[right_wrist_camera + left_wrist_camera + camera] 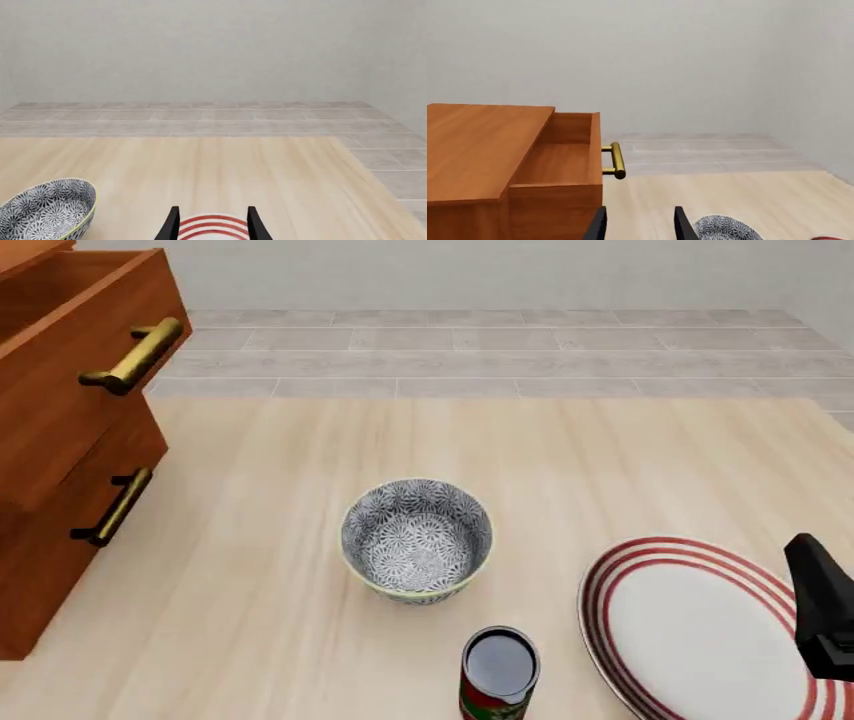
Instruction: Put the bowl on top of the cabinet.
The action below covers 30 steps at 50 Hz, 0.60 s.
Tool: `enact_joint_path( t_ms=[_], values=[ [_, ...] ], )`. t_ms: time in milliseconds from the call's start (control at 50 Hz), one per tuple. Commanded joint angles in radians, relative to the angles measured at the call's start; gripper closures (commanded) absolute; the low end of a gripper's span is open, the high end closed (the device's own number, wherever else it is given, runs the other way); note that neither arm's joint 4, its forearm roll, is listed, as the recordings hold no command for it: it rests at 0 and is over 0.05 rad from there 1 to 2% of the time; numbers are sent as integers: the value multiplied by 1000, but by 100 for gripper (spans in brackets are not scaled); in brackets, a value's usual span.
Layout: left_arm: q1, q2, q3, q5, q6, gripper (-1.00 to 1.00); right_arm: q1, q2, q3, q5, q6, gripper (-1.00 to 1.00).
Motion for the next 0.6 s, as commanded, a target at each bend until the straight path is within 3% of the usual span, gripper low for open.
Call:
enact_joint_path(
  t_ms=[20, 140, 300, 400, 600],
  values=[
    [-107, 48, -115, 49, -25, -100, 0, -2, 0, 1, -1, -100],
    [-156, 131, -152, 2, -10, -100, 0, 0, 0, 0, 0, -100],
    [-216, 249, -187, -38, -60, -100, 0, 1, 1, -1, 1, -100],
    [-225, 348, -215, -77, -108, -100, 0, 0, 1, 0, 1, -100],
    [-229, 484, -266, -132, -90, -100, 0, -1, 0, 1, 0, -100]
  ],
)
